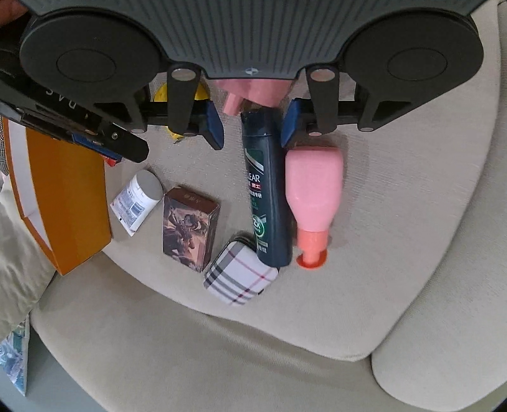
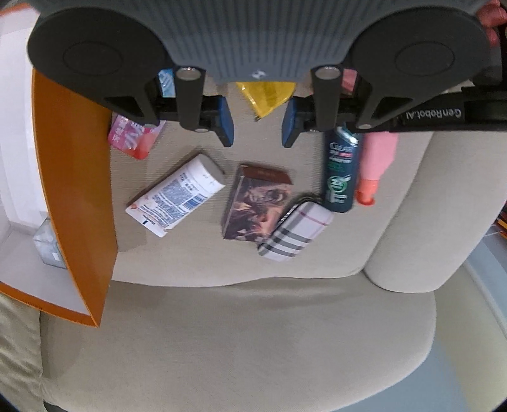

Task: Organize rigid objects
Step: 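Grasp the green CLEAR bottle with left tool while right tool grasps the Vaseline tube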

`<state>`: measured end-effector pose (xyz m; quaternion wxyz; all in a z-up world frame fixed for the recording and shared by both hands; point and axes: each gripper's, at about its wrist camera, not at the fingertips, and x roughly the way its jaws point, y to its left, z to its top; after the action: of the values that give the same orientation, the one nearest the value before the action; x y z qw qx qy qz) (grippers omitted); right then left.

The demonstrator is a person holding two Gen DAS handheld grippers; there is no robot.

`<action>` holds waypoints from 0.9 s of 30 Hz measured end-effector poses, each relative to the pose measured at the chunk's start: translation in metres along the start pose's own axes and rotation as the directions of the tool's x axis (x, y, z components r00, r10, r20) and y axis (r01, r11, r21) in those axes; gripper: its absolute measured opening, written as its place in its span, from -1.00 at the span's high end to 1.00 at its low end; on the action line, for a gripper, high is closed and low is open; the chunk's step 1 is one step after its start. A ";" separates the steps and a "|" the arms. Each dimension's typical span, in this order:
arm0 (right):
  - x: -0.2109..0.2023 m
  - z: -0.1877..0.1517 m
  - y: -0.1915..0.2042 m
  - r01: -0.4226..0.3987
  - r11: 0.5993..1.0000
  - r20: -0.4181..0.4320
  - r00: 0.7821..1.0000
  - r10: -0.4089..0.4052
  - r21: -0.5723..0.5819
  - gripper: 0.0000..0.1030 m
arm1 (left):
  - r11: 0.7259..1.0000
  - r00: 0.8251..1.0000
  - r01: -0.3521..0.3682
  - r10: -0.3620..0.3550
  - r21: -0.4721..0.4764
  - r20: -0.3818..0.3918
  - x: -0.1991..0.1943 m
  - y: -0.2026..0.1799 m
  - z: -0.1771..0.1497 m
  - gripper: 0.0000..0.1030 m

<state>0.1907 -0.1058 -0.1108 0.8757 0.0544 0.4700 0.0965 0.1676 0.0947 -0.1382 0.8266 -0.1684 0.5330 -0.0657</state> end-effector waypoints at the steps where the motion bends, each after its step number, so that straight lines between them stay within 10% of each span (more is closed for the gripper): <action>1: 0.003 0.000 -0.001 0.004 1.000 -0.002 1.000 -0.004 -0.003 0.31 | 1.000 1.000 -0.002 0.002 -0.005 -0.006 0.002 0.000 0.001 0.06; 15: 0.025 0.019 -0.022 0.081 0.995 -0.009 0.997 -0.081 0.059 0.15 | 0.996 0.998 -0.051 0.049 -0.067 -0.027 0.036 0.003 0.014 -0.04; 27: 0.062 0.053 -0.068 0.192 0.897 -0.099 0.981 -0.166 0.399 -0.12 | 0.993 0.997 -0.072 0.072 -0.098 0.001 0.046 -0.007 0.033 -0.07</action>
<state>0.2764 -0.1584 -0.1447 0.8352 0.1888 0.5100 -0.0824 0.2177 0.0819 -0.1627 0.8203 -0.1895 0.5396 -0.0094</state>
